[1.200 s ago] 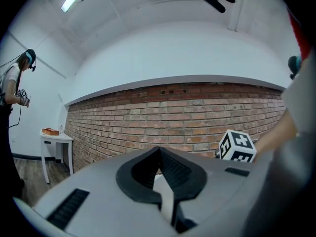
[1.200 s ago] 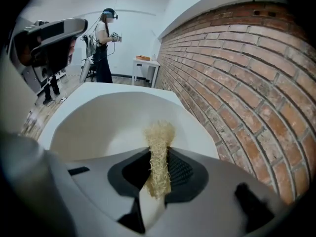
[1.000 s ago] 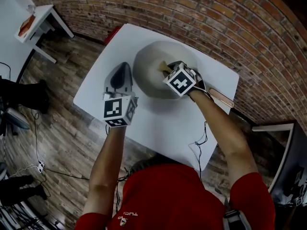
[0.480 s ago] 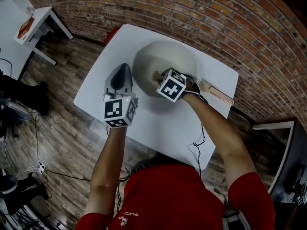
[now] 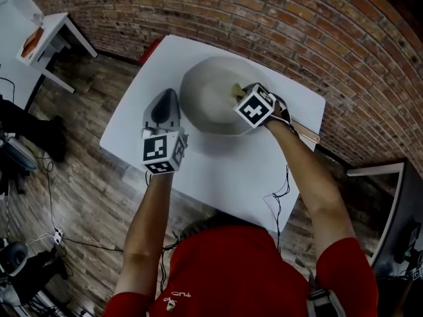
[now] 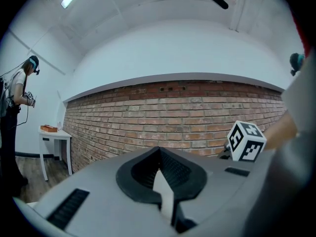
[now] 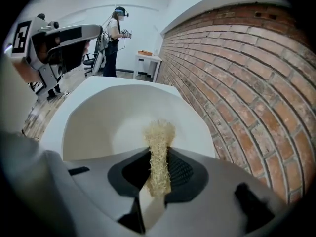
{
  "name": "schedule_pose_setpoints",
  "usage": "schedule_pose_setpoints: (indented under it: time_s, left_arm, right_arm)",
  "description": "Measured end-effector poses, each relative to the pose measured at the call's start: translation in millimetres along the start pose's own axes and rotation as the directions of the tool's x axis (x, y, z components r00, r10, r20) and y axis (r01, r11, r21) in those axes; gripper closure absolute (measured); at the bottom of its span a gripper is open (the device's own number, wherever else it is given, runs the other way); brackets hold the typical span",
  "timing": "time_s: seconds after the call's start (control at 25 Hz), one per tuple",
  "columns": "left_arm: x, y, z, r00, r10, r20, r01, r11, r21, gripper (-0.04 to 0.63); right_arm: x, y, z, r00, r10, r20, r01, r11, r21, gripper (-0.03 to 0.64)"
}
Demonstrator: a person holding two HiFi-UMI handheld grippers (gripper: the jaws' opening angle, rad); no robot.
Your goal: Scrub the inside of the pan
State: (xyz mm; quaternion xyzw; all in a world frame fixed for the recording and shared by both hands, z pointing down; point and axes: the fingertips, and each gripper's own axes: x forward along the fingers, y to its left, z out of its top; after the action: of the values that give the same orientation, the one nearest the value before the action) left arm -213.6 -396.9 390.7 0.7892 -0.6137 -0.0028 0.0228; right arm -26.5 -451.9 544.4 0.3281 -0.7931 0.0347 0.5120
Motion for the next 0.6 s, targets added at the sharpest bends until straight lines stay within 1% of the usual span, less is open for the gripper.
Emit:
schedule_pose_setpoints:
  time_s: [0.12, 0.2, 0.28, 0.36, 0.4, 0.48, 0.6]
  left_arm:
    - [1.4, -2.3, -4.7, 1.000, -0.004, -0.012, 0.004, 1.000, 0.000, 0.581]
    - [2.4, -5.0, -1.4, 1.000, -0.009, -0.007, 0.009, 1.000, 0.003, 0.581]
    - [2.5, -8.9, 3.8, 1.000, -0.016, 0.005, 0.016, 1.000, 0.005, 0.581]
    - [1.4, -13.4, 9.8, 1.000, -0.022, 0.020, 0.022, 1.000, 0.002, 0.581]
    - [0.5, -16.2, 13.7, 0.999, -0.027, 0.027, 0.027, 1.000, -0.001, 0.581]
    - [-1.3, -22.6, 22.6, 0.998, -0.039, 0.042, 0.039, 0.999, -0.001, 0.581]
    - [-2.9, -31.4, 34.1, 0.997, -0.054, 0.058, 0.054, 0.999, -0.002, 0.581]
  right_arm:
    - [-5.0, -2.9, 2.0, 1.000, -0.014, 0.017, 0.014, 1.000, 0.009, 0.531]
    - [-11.8, -3.3, 9.2, 0.998, -0.021, 0.056, 0.019, 0.999, 0.027, 0.531]
    - [-23.8, -4.2, 20.5, 0.991, -0.028, 0.129, 0.020, 0.998, 0.065, 0.531]
    - [-42.8, -5.2, 33.6, 0.973, -0.038, 0.227, 0.010, 0.992, 0.124, 0.531]
    - [-54.4, -5.5, 40.9, 0.958, -0.043, 0.283, -0.001, 0.988, 0.154, 0.531]
    - [-79.4, -3.9, 56.4, 0.916, -0.045, 0.399, -0.040, 0.979, 0.201, 0.530]
    - [-114.9, -0.1, 76.9, 0.834, -0.040, 0.551, -0.117, 0.962, 0.247, 0.531]
